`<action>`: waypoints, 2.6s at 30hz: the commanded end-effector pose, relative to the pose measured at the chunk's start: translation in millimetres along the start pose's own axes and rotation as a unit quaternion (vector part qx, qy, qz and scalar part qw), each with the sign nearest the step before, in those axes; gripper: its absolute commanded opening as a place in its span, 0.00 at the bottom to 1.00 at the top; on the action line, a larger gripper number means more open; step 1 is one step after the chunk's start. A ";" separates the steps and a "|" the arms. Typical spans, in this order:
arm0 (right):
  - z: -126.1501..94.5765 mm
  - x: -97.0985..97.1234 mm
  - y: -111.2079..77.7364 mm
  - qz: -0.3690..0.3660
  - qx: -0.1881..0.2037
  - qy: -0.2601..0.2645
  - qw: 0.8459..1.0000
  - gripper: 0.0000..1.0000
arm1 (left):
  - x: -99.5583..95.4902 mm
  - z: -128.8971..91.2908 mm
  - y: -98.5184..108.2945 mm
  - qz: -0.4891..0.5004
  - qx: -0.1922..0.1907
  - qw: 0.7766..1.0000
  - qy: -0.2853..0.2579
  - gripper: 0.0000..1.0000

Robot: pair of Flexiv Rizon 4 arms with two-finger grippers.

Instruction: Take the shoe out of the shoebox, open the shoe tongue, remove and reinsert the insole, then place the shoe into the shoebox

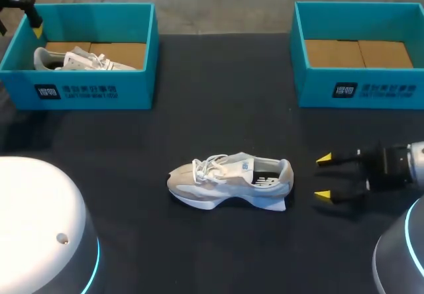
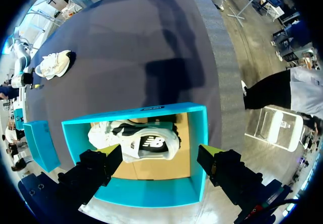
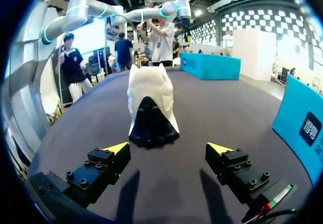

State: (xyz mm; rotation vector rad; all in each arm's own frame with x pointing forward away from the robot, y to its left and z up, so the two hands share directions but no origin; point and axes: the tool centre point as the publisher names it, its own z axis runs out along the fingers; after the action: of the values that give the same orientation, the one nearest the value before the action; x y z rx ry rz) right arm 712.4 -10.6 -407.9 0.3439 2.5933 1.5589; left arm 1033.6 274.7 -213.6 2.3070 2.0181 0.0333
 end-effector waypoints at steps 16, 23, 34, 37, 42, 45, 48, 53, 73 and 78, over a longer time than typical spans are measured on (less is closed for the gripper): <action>61.6 28.0 21.0 0.011 -0.001 -0.008 1.000 1.00 | -0.1 -0.4 -1.5 0.000 -0.001 1.000 0.001 1.00; 73.2 32.7 23.9 0.015 -0.002 -0.005 1.000 1.00 | -0.1 -0.4 -1.5 0.000 -0.001 1.000 0.001 1.00; 90.1 27.1 23.5 0.022 -0.013 0.009 1.000 1.00 | -0.1 -0.4 -1.5 0.000 -0.001 1.000 0.001 1.00; 90.3 27.4 24.9 0.023 -0.011 0.005 1.000 1.00 | -0.1 -0.4 -1.5 0.000 -0.001 1.000 0.001 1.00; 81.9 29.4 27.1 0.026 -0.006 -0.003 1.000 1.00 | -0.1 -0.4 -1.5 0.000 -0.001 1.000 0.001 1.00; 75.7 31.3 27.2 0.027 -0.002 -0.007 1.000 1.00 | -0.1 -0.4 -1.5 0.000 -0.001 1.000 0.001 1.00; 66.9 32.3 25.4 0.029 0.002 -0.010 1.000 1.00 | -0.1 -0.4 -1.5 0.000 -0.001 1.000 0.001 1.00; 53.9 27.9 22.4 0.030 0.003 -0.009 1.000 1.00 | -0.1 -0.4 -1.5 0.000 -0.001 1.000 0.001 1.00; 63.4 5.2 18.3 0.023 -0.016 0.071 0.997 1.00 | -0.1 -0.4 -1.5 0.000 -0.001 1.000 0.001 1.00; 70.8 9.5 21.9 0.022 -0.019 0.076 0.997 1.00 | -0.1 -0.4 -1.5 0.000 -0.001 1.000 0.001 1.00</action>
State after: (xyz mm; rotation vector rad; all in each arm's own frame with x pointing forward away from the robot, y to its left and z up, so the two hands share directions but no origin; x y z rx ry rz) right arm 716.8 55.8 -419.3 0.2965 2.6737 1.7110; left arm 1033.6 274.7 -213.5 2.3071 2.0182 0.0334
